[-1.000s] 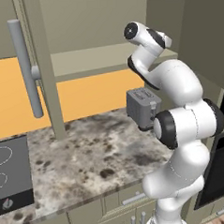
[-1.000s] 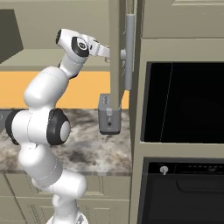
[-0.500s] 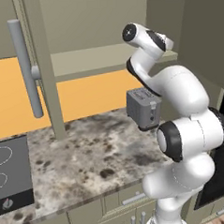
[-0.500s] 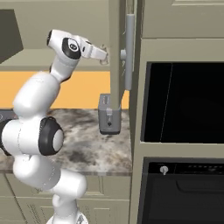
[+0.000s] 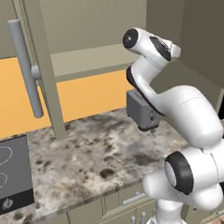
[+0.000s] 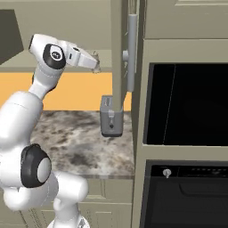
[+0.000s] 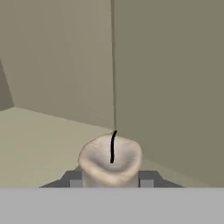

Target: Get the candle and the beer from the cabinet and move them to the dining counter.

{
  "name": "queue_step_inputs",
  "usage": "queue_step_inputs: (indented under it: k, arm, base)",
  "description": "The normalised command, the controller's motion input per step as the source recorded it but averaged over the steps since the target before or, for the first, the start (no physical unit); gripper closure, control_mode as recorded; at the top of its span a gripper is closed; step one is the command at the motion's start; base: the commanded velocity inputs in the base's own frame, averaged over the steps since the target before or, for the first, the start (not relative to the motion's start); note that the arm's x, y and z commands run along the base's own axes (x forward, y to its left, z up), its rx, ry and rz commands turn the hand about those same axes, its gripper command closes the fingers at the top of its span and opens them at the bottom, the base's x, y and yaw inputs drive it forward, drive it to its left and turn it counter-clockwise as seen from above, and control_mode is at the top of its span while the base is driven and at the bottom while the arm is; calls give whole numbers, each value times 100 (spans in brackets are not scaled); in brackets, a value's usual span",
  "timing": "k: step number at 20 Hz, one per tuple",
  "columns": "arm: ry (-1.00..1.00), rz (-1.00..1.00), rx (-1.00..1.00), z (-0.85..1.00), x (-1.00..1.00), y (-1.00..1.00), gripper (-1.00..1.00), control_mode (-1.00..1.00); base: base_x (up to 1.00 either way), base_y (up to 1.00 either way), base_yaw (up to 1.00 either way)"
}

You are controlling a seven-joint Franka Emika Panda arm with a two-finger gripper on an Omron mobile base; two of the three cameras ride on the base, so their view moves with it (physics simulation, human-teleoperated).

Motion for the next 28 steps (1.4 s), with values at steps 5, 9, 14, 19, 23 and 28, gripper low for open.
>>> queue_step_inputs:
  k: [5,9,14,19,23,28]
  arm:
    - [0,0,0,-8,-100,1,100,-100]
    - [0,0,0,-34,-100,16,100,-100]
    - [0,0,-2,-42,-91,27,100,-100]
    - [0,1,-2,-31,-63,29,100,-100]
    - [0,0,0,-12,-14,4,100,-100]
    - [-1,0,0,-8,-11,0,100,-100]
  base:
    - [0,0,0]
    - [0,0,0]
    - [0,0,0]
    - [0,0,0]
    - [0,0,0]
    - [0,0,0]
